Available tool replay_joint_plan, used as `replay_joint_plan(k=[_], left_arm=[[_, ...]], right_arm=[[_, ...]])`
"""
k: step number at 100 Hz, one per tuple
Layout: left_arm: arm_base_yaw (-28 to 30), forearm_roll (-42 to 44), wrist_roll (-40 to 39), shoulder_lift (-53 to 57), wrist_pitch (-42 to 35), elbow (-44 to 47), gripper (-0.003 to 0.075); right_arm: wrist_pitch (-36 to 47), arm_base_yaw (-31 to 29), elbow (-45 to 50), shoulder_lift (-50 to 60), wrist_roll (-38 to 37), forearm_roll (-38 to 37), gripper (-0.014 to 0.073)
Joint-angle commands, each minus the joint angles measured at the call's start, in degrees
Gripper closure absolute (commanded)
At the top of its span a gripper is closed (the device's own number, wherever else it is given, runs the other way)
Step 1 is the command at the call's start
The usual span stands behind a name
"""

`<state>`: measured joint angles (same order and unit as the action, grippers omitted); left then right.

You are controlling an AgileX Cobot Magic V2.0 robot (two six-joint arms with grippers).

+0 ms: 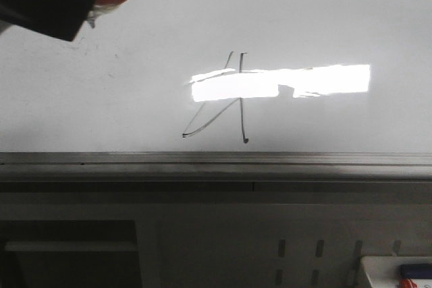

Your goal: Write number 4 on whiteboard

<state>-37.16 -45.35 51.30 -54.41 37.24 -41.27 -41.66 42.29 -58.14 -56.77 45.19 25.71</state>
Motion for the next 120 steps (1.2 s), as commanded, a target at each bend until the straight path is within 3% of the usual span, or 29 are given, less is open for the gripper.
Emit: replay_joint_plan(k=[1, 8, 32, 69, 120], left_arm=[[-0.11, -8.33, -0.52, 0.43, -11.67, 1.61, 0.0741], [-0.11, -13.63, -0.52, 0.33, -18.42, 4.17, 0.0741], [-0.11, -22.84, -0.52, -4.48, -32.78, 6.88, 0.0741], [-0.11, -27.93, -0.52, -12.70, -44.68, 6.66, 0.0741], [-0.11, -30.51, -1.46, -18.28, -43.98, 6.66, 0.0729]], right_arm=[[5.18, -2.24, 1.96, 4.56, -1.52, 1.43, 0.0501], [7.68, -3.43, 5.42, 7.73, -1.73, 1.43, 0.0670], [18.81, -4.13, 14.50, 16.25, -3.79, 1.91, 0.0658], [20.52, -4.13, 15.32, 16.70, -3.79, 3.88, 0.0658], [20.52, -4.13, 15.32, 16.70, -3.79, 4.08, 0.0658]])
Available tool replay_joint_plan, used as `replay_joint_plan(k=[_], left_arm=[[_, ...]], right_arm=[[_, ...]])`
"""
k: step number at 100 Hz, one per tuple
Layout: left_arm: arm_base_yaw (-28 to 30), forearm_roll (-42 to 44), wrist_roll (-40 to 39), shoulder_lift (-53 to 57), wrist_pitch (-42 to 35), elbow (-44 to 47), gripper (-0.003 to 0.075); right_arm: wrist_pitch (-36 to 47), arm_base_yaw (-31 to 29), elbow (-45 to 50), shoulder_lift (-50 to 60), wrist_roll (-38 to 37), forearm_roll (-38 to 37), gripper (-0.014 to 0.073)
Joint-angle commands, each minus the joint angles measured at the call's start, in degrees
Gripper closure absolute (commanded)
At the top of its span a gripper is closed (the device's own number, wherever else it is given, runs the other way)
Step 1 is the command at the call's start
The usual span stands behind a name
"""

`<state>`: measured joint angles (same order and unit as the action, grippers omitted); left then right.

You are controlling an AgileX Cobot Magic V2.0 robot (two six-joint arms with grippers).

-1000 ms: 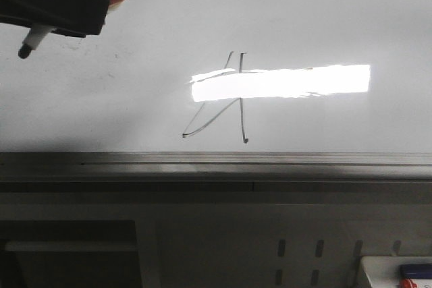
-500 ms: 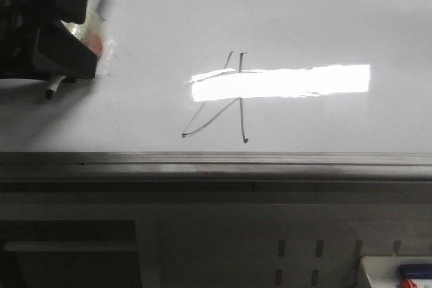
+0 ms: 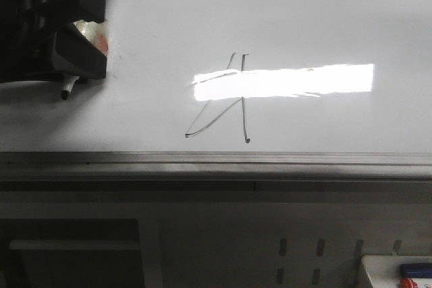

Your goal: Write number 4 on whiteboard

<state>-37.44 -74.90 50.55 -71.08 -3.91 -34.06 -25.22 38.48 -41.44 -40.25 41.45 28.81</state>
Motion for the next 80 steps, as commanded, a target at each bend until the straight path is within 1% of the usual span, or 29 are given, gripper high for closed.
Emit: replay_joint_plan(k=[1, 5, 10, 15, 17, 22, 27, 34, 39, 46, 64, 80], left_arm=[[0.17, -0.96, -0.70, -1.61, -2.95, -0.55, 0.0721], [0.17, -0.96, -0.70, -1.61, -2.95, -0.55, 0.0692], [0.17, -0.96, -0.70, -1.61, -2.95, -0.55, 0.0627], [0.17, -0.96, -0.70, -1.61, -2.95, -0.55, 0.0533], [0.17, -0.96, -0.70, -1.61, -2.95, -0.55, 0.0508], [0.17, -1.28, -0.70, -1.61, -2.95, -0.55, 0.0409], [0.17, -2.11, -0.70, -1.61, -2.95, -0.55, 0.0337], [0.17, -2.50, -0.70, -1.44, -2.95, -0.55, 0.0260], [0.17, -2.50, -0.70, -0.92, -2.82, -0.55, 0.0222], [0.17, -2.50, -0.70, 0.98, -2.72, -0.55, 0.0197], [0.17, -2.03, -0.70, 10.88, -2.72, -0.55, 0.0197], [0.29, 2.62, -0.32, 21.72, -3.28, -0.44, 0.0213]], right_arm=[[4.08, -0.31, -1.37, 0.18, -0.04, 0.98, 0.0658], [4.08, -0.31, -1.37, 0.18, -0.04, 0.98, 0.0658], [4.08, -0.31, -1.37, 0.18, -0.04, 0.98, 0.0658], [4.08, -0.31, -1.37, 0.18, -0.04, 1.06, 0.0658], [4.08, -0.31, -1.37, 0.18, -0.04, 1.06, 0.0658], [4.08, -0.31, -1.37, 0.18, -0.04, 1.06, 0.0658], [4.17, -0.31, -1.37, 0.18, -0.04, 1.06, 0.0658], [4.56, -0.31, -1.37, 0.18, -0.04, 1.06, 0.0658], [5.17, -0.31, -1.37, 0.18, -0.04, 1.06, 0.0658], [6.20, -0.31, -1.37, 0.18, -0.04, 1.06, 0.0658], [7.51, -0.31, -1.37, 0.18, -0.04, 1.06, 0.0658], [9.09, -0.31, -0.86, 0.18, -0.04, 1.06, 0.0658]])
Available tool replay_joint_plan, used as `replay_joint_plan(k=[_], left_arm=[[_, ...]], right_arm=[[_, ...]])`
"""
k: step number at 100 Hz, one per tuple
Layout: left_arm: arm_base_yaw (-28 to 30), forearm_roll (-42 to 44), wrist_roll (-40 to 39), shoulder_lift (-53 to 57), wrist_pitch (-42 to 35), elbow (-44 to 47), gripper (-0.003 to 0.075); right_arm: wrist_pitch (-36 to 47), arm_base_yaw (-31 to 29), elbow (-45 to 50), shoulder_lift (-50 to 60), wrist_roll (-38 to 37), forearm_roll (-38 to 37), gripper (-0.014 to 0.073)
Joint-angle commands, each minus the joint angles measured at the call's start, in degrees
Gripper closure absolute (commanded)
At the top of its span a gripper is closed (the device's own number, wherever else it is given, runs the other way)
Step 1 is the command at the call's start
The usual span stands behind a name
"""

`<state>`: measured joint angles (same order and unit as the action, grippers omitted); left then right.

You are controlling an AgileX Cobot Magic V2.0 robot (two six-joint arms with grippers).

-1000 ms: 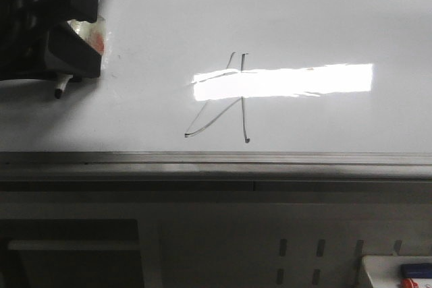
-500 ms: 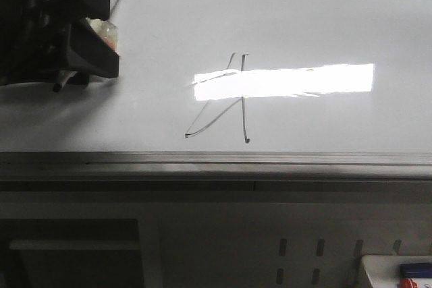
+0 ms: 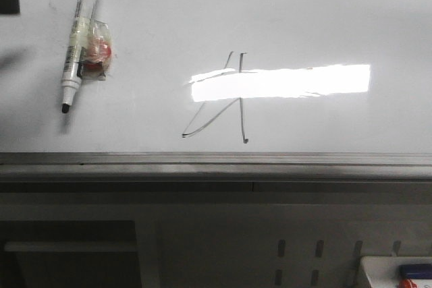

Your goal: Write number 4 on whiteboard

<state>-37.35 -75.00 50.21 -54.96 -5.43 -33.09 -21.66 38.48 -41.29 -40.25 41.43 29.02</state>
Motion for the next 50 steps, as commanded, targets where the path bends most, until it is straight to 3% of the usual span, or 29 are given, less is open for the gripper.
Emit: replay_joint_plan(k=[1, 11, 21, 33, 41, 50], left_arm=[[0.20, 2.95, 0.02, 6.00, -1.87, -1.40, 0.0218], [0.20, 7.62, 0.10, 11.84, -2.45, -1.17, 0.0272], [0.20, 11.18, 0.10, 17.03, -1.02, -0.67, 0.0374], [0.20, 11.82, 0.10, 23.14, 3.05, 1.85, 0.0587], [0.20, 13.67, 0.10, 26.69, 6.43, 4.85, 0.0743], [0.20, 14.75, 0.10, 29.61, 8.49, 8.26, 0.0741]], right_arm=[[5.93, -0.31, -1.05, 0.18, -0.02, 0.84, 0.0658], [8.11, -0.31, 0.26, 0.18, -0.02, 0.84, 0.0658], [9.48, -0.31, 2.32, 0.58, -0.02, 0.84, 0.0658], [13.18, -0.31, 7.21, 2.70, -0.02, 0.91, 0.0658], [19.80, -0.31, 12.04, 5.15, -0.02, 1.55, 0.0658], [28.08, -0.31, 17.14, 7.93, -0.02, 4.18, 0.0658]])
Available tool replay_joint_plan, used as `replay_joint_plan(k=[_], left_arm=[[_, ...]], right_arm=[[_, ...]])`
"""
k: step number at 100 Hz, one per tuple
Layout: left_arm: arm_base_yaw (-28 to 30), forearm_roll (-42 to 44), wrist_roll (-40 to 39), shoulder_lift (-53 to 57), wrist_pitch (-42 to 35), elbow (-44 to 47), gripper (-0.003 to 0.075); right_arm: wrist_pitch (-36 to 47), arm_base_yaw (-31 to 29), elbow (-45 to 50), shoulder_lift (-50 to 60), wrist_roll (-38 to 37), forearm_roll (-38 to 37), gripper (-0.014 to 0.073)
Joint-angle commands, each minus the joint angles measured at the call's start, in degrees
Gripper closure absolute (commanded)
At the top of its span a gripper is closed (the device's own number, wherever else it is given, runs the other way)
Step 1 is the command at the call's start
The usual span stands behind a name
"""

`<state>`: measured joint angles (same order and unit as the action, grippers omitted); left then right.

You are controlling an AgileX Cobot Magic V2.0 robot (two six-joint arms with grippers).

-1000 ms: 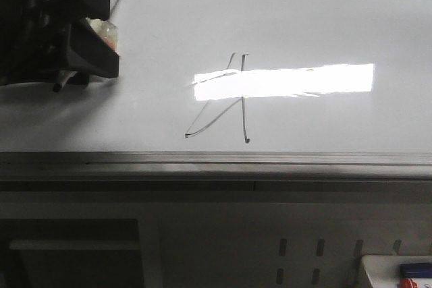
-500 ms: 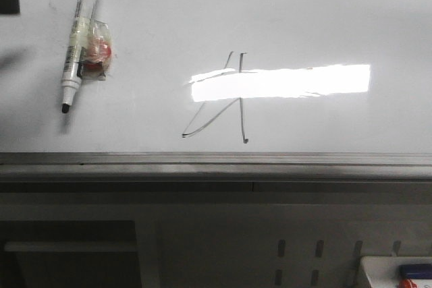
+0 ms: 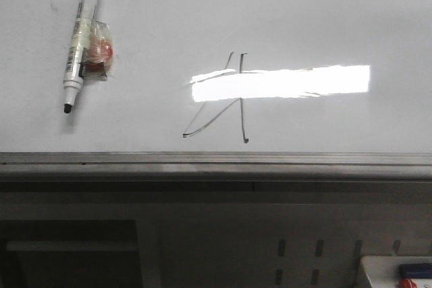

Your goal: Write number 4 on whiteboard

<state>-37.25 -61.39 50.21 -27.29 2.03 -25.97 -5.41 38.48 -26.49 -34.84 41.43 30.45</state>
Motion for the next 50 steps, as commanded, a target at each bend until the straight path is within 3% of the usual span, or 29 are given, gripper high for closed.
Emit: replay_joint_plan(k=[1, 13, 50], left_arm=[[0.11, 1.14, 0.10, 2.39, 1.19, 1.70, 0.0741], [0.11, 1.14, 0.10, 5.62, 1.33, 5.42, 0.0741], [0.11, 1.14, 0.10, 6.86, 2.29, 7.09, 0.0741]], right_arm=[[13.63, -0.31, 3.47, 2.99, -0.02, 3.38, 0.0658], [18.51, -0.31, 7.66, 6.53, -0.02, 6.31, 0.0658], [17.73, -0.31, 8.53, 8.95, -0.02, 6.31, 0.0658]])
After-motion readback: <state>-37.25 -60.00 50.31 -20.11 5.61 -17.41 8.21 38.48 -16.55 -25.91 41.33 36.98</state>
